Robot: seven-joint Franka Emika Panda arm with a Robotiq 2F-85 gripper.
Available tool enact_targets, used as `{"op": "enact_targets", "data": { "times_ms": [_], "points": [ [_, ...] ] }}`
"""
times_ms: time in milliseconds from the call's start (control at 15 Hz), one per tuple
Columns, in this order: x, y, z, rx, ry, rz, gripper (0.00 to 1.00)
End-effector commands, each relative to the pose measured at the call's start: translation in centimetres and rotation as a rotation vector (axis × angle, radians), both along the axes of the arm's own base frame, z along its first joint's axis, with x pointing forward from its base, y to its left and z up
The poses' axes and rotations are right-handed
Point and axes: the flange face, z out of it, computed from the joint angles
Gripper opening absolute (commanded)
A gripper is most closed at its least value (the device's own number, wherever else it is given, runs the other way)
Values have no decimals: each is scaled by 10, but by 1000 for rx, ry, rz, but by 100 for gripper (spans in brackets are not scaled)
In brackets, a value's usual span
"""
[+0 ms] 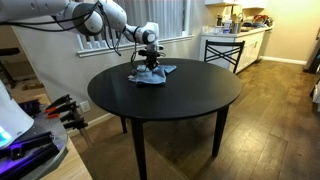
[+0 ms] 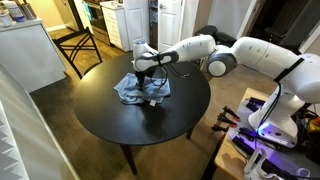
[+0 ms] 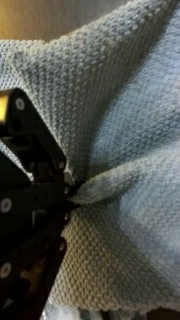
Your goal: Use the blue towel to wipe the table.
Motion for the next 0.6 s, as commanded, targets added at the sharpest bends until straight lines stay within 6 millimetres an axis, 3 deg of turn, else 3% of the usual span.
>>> {"op": "enact_targets", "data": {
  "times_ms": [0,200,333,533],
  "points": [
    [-19,40,-4,22,68,164,3],
    [-30,55,0,60,123,284,3],
    [-34,54,5,52,151,376,3],
    [-34,27,7,-32,178,492,3]
  ]
}}
